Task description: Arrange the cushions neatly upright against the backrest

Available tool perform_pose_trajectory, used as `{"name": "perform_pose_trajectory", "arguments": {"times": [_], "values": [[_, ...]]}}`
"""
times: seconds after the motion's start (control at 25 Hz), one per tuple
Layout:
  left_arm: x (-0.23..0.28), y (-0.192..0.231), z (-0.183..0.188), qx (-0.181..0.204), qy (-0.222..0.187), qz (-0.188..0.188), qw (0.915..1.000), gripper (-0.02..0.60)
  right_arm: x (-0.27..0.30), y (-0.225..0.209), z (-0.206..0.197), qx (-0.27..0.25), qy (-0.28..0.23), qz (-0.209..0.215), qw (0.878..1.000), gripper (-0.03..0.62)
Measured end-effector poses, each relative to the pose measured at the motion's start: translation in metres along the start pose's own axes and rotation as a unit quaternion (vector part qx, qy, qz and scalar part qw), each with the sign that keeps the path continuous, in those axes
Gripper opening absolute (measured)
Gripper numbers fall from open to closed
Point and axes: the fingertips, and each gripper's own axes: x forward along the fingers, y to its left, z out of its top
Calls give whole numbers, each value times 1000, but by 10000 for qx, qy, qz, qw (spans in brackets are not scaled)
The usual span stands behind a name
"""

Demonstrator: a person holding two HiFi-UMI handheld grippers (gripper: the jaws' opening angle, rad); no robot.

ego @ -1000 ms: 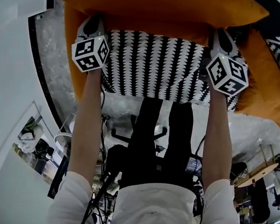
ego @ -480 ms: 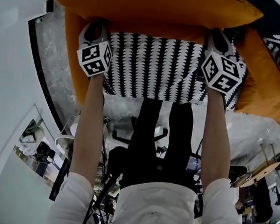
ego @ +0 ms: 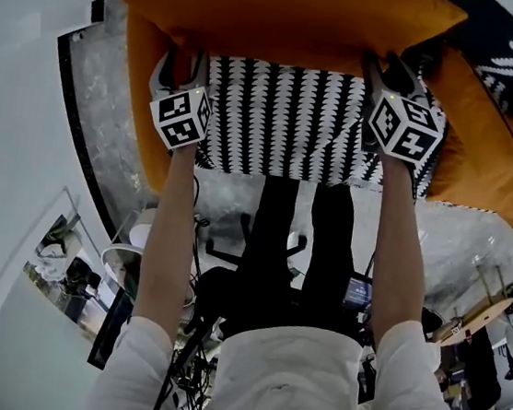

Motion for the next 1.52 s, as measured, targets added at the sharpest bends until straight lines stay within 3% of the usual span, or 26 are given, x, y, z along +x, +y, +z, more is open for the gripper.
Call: {"name": "perform_pose_trajectory", "arguments": {"times": [0.2, 0.76, 1.16, 1.52], "values": [[-16, -17, 11, -11, -78, -140, 9999, 255, -4, -2, -8, -98, 202, -88, 9997, 301], [-88, -43, 51, -182, -324, -198, 9991, 255, -79, 34, -12, -570, 367, 36, 9977, 239], [-172, -68, 91, -639, -386, -491, 9960, 253, -163, 80, 35, -1079, 163, 186, 9939, 163], [-252, -66, 149, -694, -896, -753, 9907, 153, -227, 122, 85, -1538, -232, 356, 9872, 98]]}}
